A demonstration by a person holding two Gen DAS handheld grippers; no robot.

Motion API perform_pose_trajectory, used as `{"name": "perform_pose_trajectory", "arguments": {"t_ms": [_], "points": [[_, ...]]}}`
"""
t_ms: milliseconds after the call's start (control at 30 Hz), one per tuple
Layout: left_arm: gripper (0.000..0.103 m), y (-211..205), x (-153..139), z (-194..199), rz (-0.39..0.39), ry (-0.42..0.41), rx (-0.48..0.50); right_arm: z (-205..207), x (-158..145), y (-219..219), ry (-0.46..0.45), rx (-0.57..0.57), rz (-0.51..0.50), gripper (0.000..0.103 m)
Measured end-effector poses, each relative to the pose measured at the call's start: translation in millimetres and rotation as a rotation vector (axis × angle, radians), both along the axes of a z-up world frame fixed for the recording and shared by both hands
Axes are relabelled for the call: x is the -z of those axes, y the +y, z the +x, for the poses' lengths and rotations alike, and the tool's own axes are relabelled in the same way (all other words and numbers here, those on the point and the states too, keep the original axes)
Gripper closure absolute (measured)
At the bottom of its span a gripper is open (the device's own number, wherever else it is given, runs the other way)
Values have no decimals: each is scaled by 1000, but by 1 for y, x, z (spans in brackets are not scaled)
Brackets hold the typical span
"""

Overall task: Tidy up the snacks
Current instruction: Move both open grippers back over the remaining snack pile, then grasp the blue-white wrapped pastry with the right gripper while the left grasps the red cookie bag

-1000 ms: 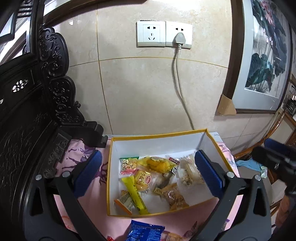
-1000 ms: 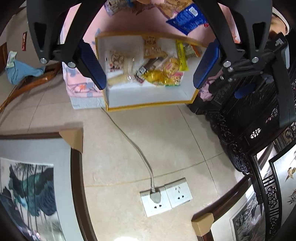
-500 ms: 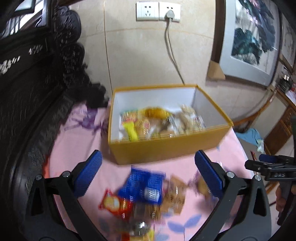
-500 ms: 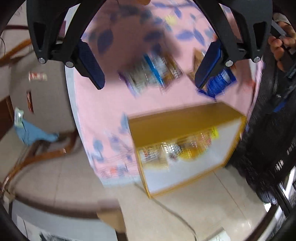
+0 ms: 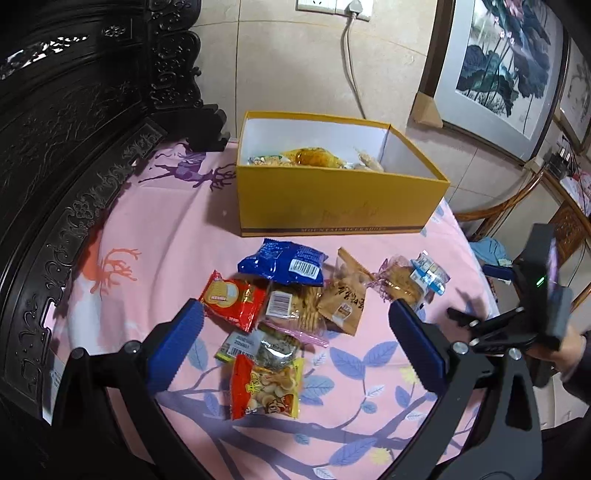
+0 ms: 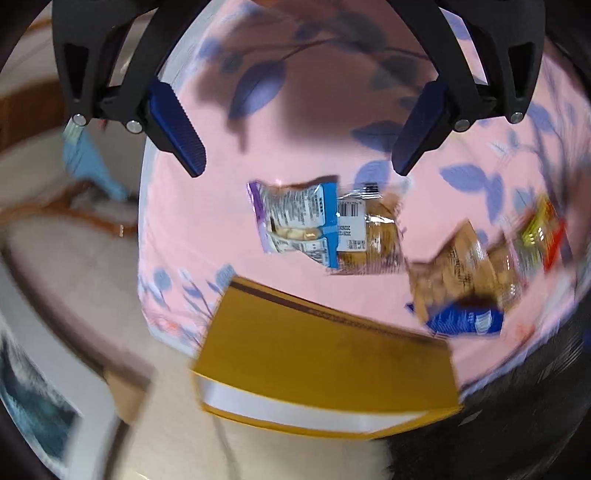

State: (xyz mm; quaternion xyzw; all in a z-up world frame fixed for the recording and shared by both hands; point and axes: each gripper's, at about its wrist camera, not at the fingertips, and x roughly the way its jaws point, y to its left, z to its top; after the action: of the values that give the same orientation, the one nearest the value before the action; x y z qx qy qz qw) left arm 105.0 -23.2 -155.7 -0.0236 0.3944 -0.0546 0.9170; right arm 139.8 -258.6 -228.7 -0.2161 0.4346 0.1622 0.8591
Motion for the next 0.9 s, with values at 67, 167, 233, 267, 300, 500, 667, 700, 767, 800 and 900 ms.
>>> {"name": "perform_pose_trajectory", "arguments": {"t_ms": [67, 167, 233, 267, 300, 500, 667, 700, 767, 800, 900], "points": [[2, 1, -2, 0, -2, -3, -8, 2, 8, 4, -20, -78, -68, 2], [2, 7, -2, 1, -19, 9, -30, 10, 14, 2, -5, -166, -97, 3], [2, 11, -1, 3, -21, 19, -47, 18, 12, 1, -6, -217, -99, 5], [2, 12, 0, 4, -22, 22, -52, 22, 12, 0, -2, -231, -99, 6], [2, 13, 0, 5, -25, 27, -60, 28, 12, 0, 1, -246, -98, 6], [2, 16, 4, 11, -22, 53, -78, 60, 16, 6, 73, -413, -105, 5], [2, 21, 8, 14, 6, 78, -101, 76, 25, 20, 200, -571, -128, 27], [2, 24, 9, 15, 13, 88, -113, 79, 25, 21, 213, -588, -130, 39], [2, 31, 11, 14, 23, 95, -134, 78, 25, 20, 226, -605, -137, 52], [2, 36, 11, 13, 25, 99, -150, 77, 24, 19, 238, -601, -131, 56], [2, 49, 16, 12, 18, 116, -186, 77, 23, 8, 274, -556, -93, 61]]}}
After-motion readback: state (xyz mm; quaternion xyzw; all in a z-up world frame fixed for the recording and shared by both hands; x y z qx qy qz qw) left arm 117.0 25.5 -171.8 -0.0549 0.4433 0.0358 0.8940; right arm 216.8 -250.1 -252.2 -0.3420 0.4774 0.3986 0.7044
